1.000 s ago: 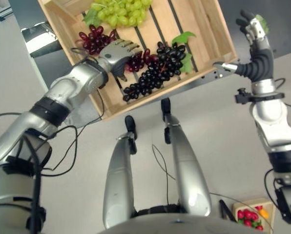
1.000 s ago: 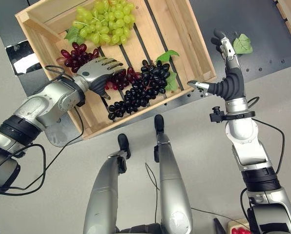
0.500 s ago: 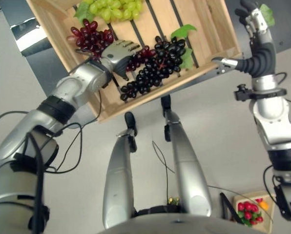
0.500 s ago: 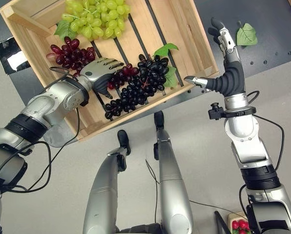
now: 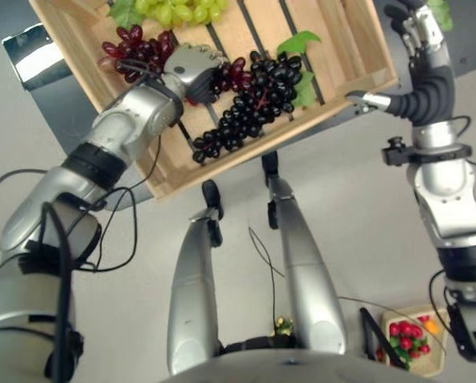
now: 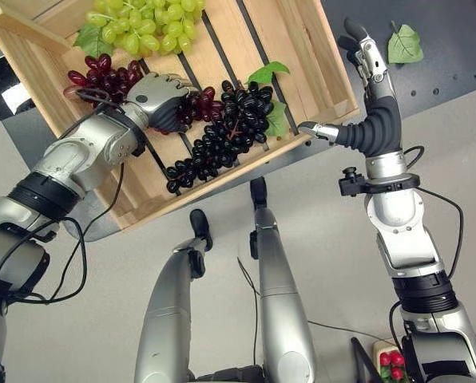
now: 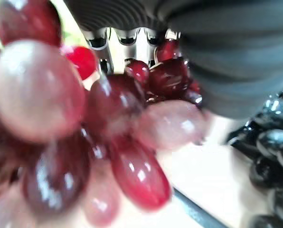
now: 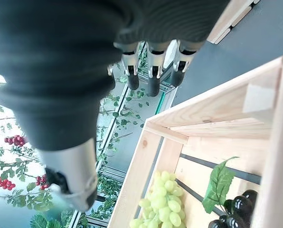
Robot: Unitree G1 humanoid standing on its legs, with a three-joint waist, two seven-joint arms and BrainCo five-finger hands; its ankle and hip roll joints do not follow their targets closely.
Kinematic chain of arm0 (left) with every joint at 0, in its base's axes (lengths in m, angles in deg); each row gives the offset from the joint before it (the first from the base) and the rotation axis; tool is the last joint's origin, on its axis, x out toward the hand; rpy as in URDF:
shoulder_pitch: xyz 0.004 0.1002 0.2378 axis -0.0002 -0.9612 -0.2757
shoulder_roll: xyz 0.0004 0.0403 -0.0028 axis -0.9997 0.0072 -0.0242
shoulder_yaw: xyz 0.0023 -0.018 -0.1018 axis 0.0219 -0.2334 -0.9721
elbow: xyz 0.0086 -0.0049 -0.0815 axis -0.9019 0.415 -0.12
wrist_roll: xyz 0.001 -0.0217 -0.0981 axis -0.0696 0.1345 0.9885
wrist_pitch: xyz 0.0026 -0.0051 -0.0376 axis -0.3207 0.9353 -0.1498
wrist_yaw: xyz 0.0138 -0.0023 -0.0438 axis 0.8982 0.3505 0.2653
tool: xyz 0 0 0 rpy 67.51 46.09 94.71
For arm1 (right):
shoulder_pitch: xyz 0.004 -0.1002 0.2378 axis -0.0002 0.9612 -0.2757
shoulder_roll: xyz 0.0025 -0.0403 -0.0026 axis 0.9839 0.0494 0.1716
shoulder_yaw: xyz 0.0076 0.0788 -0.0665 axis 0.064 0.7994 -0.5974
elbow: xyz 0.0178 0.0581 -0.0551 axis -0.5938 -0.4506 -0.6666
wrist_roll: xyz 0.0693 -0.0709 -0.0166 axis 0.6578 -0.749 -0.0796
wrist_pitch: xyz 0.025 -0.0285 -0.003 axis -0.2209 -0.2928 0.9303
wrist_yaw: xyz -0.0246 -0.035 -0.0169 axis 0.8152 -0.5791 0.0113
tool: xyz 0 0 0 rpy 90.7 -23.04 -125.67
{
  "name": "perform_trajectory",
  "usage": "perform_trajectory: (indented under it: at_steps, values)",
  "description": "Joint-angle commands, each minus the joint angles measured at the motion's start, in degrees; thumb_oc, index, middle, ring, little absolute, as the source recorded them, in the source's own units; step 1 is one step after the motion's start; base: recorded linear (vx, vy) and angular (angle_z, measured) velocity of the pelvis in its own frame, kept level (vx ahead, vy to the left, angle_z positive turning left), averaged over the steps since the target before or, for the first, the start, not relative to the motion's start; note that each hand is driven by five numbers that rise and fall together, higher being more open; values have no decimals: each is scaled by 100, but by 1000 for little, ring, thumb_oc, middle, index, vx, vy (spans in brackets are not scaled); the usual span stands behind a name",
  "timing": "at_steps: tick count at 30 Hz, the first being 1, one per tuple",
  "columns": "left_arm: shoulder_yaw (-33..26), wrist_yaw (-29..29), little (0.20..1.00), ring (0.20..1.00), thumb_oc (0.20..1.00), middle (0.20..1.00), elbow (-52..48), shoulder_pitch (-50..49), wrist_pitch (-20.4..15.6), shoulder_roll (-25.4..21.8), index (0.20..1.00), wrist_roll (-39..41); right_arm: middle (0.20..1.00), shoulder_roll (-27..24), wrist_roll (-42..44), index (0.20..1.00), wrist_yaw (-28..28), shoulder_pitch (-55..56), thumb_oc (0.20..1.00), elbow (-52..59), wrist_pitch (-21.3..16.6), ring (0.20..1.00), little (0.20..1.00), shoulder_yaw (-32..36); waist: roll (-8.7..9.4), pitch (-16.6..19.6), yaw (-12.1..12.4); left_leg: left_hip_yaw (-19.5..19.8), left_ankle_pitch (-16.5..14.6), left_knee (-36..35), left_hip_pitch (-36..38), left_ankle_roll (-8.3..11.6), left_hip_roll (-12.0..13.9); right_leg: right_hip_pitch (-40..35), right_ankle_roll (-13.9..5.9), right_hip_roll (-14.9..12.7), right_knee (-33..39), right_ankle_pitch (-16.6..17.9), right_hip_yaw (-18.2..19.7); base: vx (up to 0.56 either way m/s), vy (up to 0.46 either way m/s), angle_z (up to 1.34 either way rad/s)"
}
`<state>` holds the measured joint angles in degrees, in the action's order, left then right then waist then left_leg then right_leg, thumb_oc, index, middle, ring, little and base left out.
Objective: Pick up the fruits from the basket on one side to the basket on the other side
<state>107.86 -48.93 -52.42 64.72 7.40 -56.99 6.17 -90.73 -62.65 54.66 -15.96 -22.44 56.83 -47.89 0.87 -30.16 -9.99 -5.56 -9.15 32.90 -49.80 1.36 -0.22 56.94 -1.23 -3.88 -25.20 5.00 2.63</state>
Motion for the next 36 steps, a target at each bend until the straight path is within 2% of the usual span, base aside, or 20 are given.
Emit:
perform_trajectory:
  at_steps: [1, 12, 17, 19, 21, 22, 24, 25, 26, 27, 28, 30, 36]
  values:
    - [-35, -330, 200, 200, 200, 200, 688, -668, 224, -209, 200, -312, 1000, 185, 286, 1000, -21, -10, 1000, 725, -413, 1000, 1000, 600, 78, 37, -68, -64, 243, -270, -95, -420, -153, -138, -176, 233, -448, -525, -333, 0, 0, 0]
    - [-362, -454, 200, 200, 200, 200, 123, -939, 292, -455, 200, -309, 1000, 231, 327, 1000, -99, 5, 1000, 701, -338, 1000, 1000, 644, 66, 37, -8, -36, 239, -277, -128, -418, -173, -107, -165, 204, -465, -530, -392, 0, 0, 0]
    - [-646, -520, 200, 200, 200, 200, -208, -1128, 327, -492, 200, -243, 1000, 277, 321, 1000, -157, 14, 1000, 686, -271, 1000, 1000, 649, 55, 37, 13, -32, 229, -256, -118, -422, -183, -127, -149, 205, -472, -539, -399, 0, 0, 0]
    - [-871, -526, 200, 200, 200, 200, -478, -1218, 343, -454, 200, 24, 1000, 313, 339, 1000, -186, 66, 1000, 647, -250, 1000, 1000, 659, 51, 37, 29, -23, 239, -273, -85, -420, -189, -156, -146, 196, -462, -539, -416, 0, 0, 0]
    - [-1401, -381, 200, 200, 200, 200, -755, -1531, 353, -401, 200, 641, 1000, 375, 366, 1000, -195, 167, 1000, 590, -242, 1000, 1000, 751, 37, 37, 91, -10, 250, -302, -48, -419, -199, -171, -132, 189, -460, -541, -418, 0, 0, 0]
    - [-1903, -356, 200, 200, 200, 200, -949, -1974, 302, -444, 200, 1092, 1000, 371, 392, 1000, -208, 224, 1000, 564, -239, 1000, 1000, 802, 14, 37, 105, -7, 258, -322, 1, -416, -198, -214, -123, 186, -445, -535, -416, 0, 0, 0]
    - [-2606, -161, 200, 200, 200, 200, -1387, -2518, 11, -299, 200, 2007, 1000, 407, 443, 1000, -189, 272, 1000, 442, -264, 1000, 1000, 820, -20, 37, 140, 4, 290, -410, 117, -405, -211, -325, -111, 169, -380, -522, -423, -3, 10, -5]
    - [-2836, -95, 200, 200, 200, 200, -1562, -2704, -123, -199, 200, 2409, 1000, 424, 465, 1000, -174, 279, 1000, 393, -280, 1000, 1000, 841, -22, 37, 175, 9, 303, -444, 154, -401, -218, -357, -108, 167, -356, -513, -427, 0, 0, 0]
    - [-2911, -118, 200, 200, 200, 200, -1619, -2792, -118, -208, 200, 2426, 1000, 410, 470, 1000, -174, 270, 1000, 385, -287, 1000, 1000, 799, -27, 37, 140, 8, 307, -459, 180, -401, -216, -382, -109, 170, -342, -508, -426, 0, 0, 0]
    - [-3380, 51, 200, 200, 200, 200, -1888, -3161, -415, 117, 200, 3271, 1000, 440, 537, 1000, -183, 312, 1000, 332, -314, 1000, 1000, 817, -14, 37, 203, 15, 334, -533, 274, -388, -218, -458, -103, 164, -280, -488, -424, 0, 0, 0]
    - [-3591, 174, 200, 200, 200, 200, -2014, -3375, -517, 286, 200, 3727, 1000, 425, 582, 1000, -182, 325, 1000, 301, -329, 1000, 1000, 758, -20, 37, 173, 20, 352, -570, 327, -383, -224, -511, -105, 165, -247, -469, -426, -8, 2, -4]
    - [-3760, 345, 200, 200, 200, 200, -2203, -3504, -812, 604, 200, 4531, 1000, 433, 642, 1000, -177, 338, 1000, 274, -332, 1000, 1000, 682, 10, 37, 187, 40, 379, -619, 385, -370, -230, -577, -107, 161, -197, -442, -447, 0, 0, 0]
    - [-3783, 600, 200, 200, 200, 200, -2762, -3576, -1240, 974, 200, 5494, 1000, 298, 633, 1000, -197, 367, 1000, 274, -302, 1000, 1000, 496, 100, 37, 176, 73, 395, -651, 488, -349, -217, -711, -101, 156, -150, -421, -477, -3, -7, 7]
